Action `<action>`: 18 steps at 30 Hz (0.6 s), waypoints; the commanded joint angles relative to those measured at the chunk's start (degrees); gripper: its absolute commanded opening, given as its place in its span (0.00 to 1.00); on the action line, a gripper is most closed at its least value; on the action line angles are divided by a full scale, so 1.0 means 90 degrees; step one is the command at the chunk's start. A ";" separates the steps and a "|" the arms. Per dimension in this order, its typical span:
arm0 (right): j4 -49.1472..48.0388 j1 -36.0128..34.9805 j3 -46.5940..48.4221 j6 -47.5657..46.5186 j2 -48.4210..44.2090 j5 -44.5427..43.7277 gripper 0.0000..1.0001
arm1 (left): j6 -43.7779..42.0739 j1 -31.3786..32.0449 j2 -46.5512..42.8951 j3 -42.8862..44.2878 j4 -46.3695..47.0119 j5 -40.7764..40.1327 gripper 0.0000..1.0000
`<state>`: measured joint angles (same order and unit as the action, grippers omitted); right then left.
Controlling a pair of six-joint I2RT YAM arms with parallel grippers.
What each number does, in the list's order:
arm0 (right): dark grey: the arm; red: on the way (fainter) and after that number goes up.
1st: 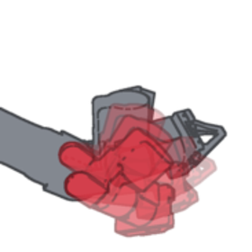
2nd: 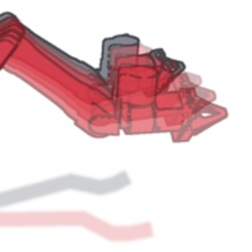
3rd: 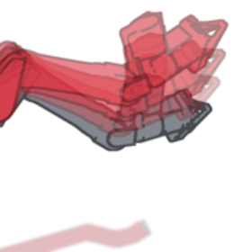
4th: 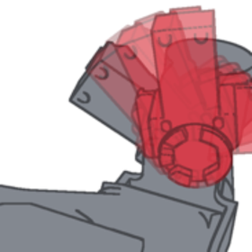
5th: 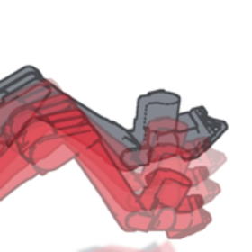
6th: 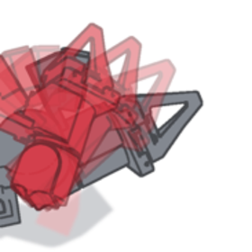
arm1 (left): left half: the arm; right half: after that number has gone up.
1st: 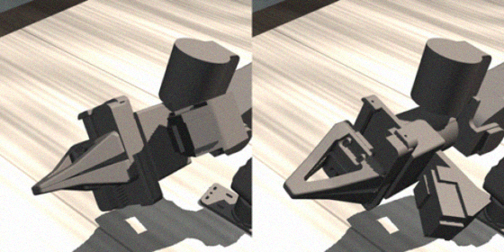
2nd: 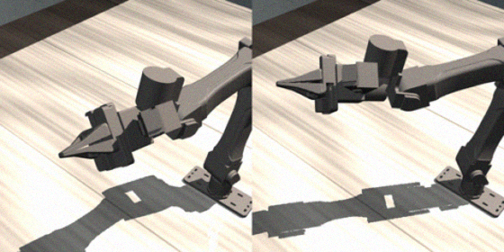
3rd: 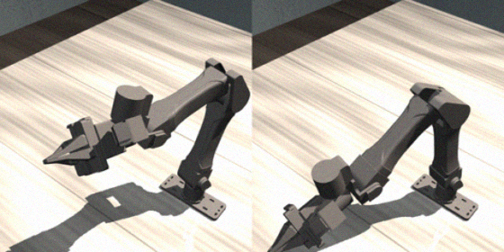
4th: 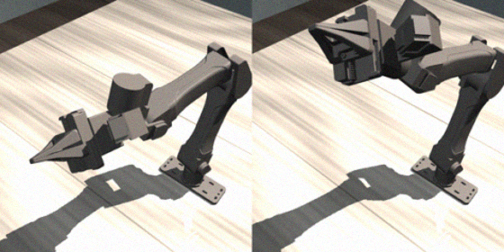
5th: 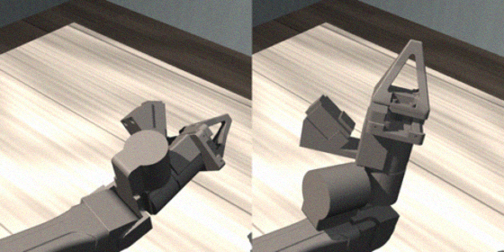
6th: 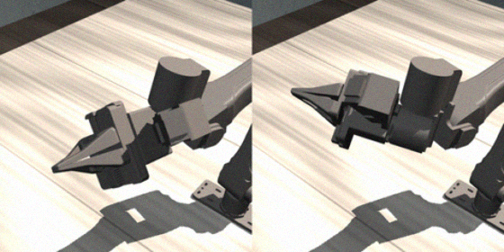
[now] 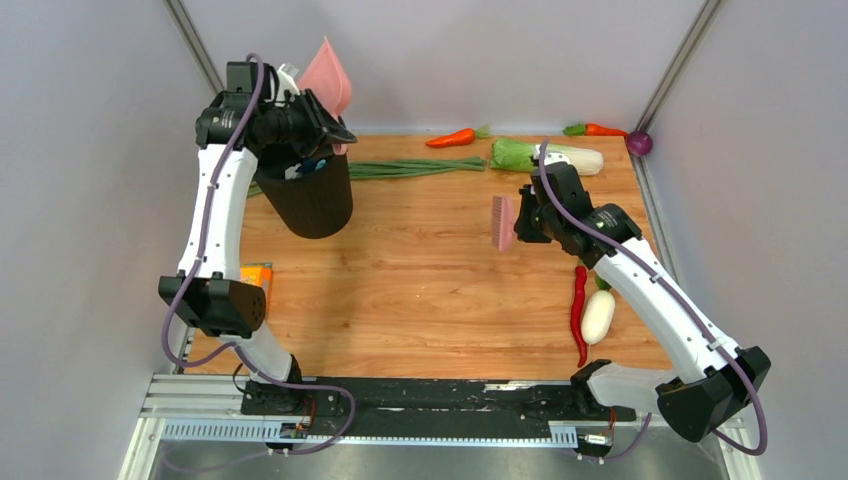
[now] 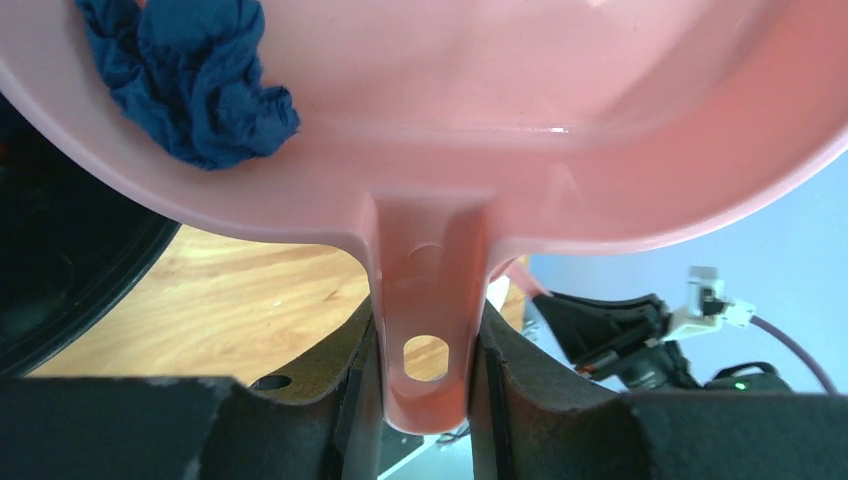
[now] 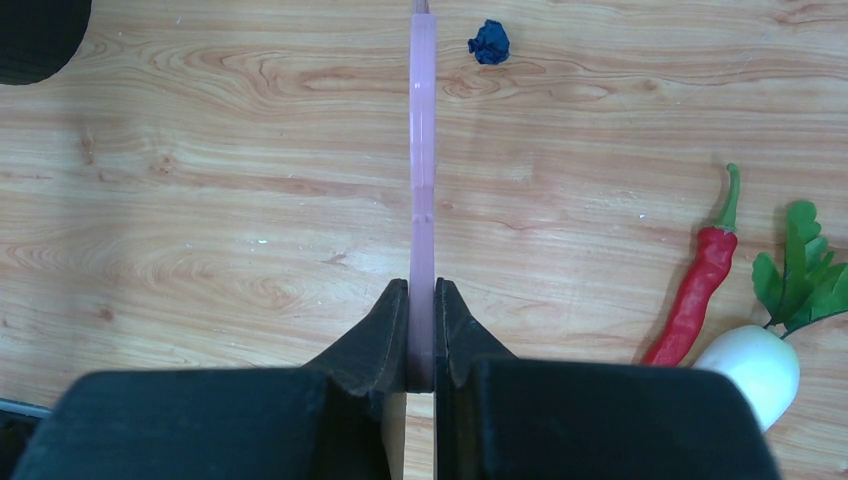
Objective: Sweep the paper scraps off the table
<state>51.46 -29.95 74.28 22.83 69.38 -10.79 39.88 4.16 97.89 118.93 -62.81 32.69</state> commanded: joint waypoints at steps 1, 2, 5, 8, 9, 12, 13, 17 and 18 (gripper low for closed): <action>-0.0327 0.0027 0.0028 -0.0017 -0.0112 0.0007 0.00 | 0.0802 -0.0354 -0.0602 -0.0732 0.1654 0.0947 0.00; -0.0327 0.0018 0.0008 -0.0017 -0.0121 0.0007 0.00 | 0.1036 -0.0413 -0.0680 -0.0879 0.2062 0.1006 0.00; -0.0327 0.0018 -0.0031 -0.0017 -0.0141 0.0007 0.00 | 0.1564 -0.0638 -0.1021 -0.1659 0.3030 0.1425 0.00; -0.0337 0.0018 -0.0041 -0.0027 -0.0151 -0.0032 0.00 | 0.2227 -0.0746 -0.1276 -0.2256 0.4200 0.1690 0.00; -0.0327 0.0018 -0.0041 -0.0017 -0.0151 -0.0042 0.00 | 0.2336 -0.0765 -0.1354 -0.2461 0.4369 0.1768 0.00; -0.0327 0.0018 -0.0050 -0.0037 -0.0170 -0.0071 0.00 | 0.2775 -0.0775 -0.1423 -0.2736 0.5082 0.1954 0.00; -0.0327 0.0018 -0.0060 -0.0037 -0.0170 -0.0071 0.00 | 0.2960 -0.0765 -0.1452 -0.2794 0.5345 0.1964 0.00; -0.0327 0.0008 -0.0089 -0.0046 -0.0170 -0.0090 0.00 | 0.3808 -0.0785 -0.1618 -0.3321 0.6719 0.1925 0.00; -0.0327 0.0018 -0.0089 -0.0046 -0.0180 -0.0091 0.00 | 0.4034 -0.0795 -0.1647 -0.3564 0.7131 0.1944 0.00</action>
<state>51.16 -29.93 73.43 22.79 69.34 -10.87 66.17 -2.57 86.83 90.61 -18.04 48.05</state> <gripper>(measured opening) 0.099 0.379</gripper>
